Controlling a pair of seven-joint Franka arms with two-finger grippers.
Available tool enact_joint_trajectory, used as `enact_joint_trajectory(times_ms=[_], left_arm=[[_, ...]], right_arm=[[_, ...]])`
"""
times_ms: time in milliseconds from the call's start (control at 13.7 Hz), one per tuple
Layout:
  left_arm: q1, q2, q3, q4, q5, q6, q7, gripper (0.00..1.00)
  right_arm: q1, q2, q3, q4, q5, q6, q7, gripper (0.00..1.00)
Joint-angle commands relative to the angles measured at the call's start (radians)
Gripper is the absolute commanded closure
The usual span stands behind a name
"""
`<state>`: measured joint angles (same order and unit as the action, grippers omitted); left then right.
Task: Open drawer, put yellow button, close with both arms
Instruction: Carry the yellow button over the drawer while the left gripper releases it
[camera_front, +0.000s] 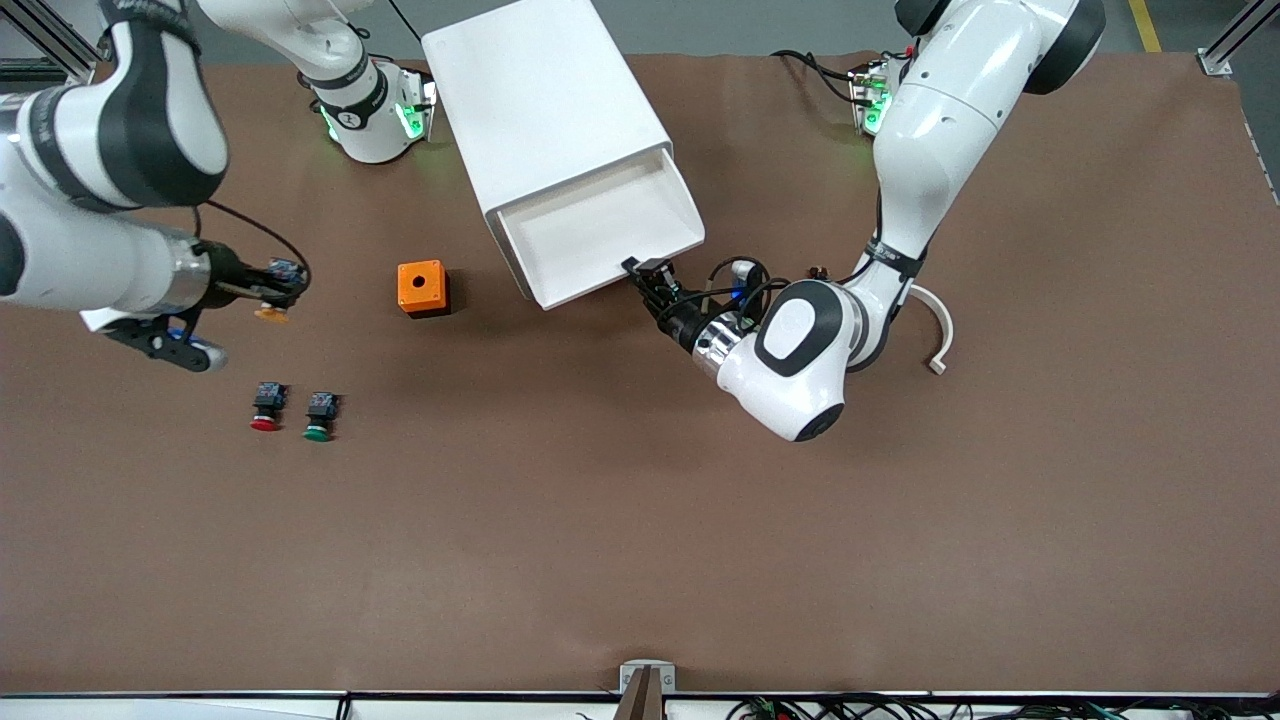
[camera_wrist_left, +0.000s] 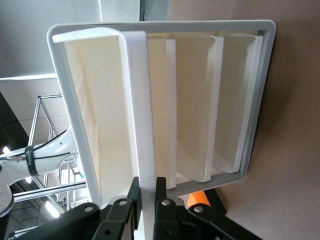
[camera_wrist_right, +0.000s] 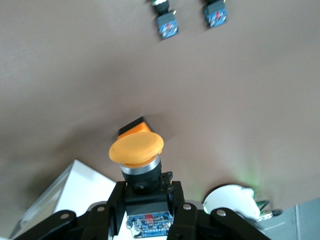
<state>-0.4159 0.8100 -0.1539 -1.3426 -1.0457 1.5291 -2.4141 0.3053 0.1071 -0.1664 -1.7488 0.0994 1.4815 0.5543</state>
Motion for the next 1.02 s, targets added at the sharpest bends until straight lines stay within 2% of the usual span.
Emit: enact_joint_trajectory(times_ms=[0,73,366,439,659,805,951], left_arm=[[0.022,0.004,0.016,0.025,-0.011,-0.003,0.052,0.45],[0.022,0.004,0.016,0.025,-0.010,-0.001,0.064,0.00],[0.042,0.001,0.019,0.054,-0.005,-0.001,0.082,0.00],[0.057,0.000,0.027,0.068,0.001,-0.003,0.104,0.00],[0.063,-0.008,0.106,0.085,0.024,-0.012,0.200,0.00],[0.063,-0.009,0.161,0.091,0.052,-0.013,0.281,0.00],[0.063,-0.009,0.204,0.091,0.078,-0.013,0.375,0.00]], right_arm=[[0.127,-0.026,-0.008,0.012,0.016,-0.018,0.223,0.76],[0.180,-0.026,-0.007,0.017,0.020,-0.015,0.310,0.76],[0.336,-0.015,-0.008,0.038,0.150,0.049,0.606,0.76],[0.380,-0.012,-0.008,0.038,0.155,0.092,0.674,0.76],[0.478,0.037,-0.008,0.037,0.157,0.218,0.850,0.75],[0.517,0.083,-0.008,0.037,0.157,0.279,0.970,0.66],[0.552,0.105,-0.008,0.019,0.158,0.357,1.029,0.72]])
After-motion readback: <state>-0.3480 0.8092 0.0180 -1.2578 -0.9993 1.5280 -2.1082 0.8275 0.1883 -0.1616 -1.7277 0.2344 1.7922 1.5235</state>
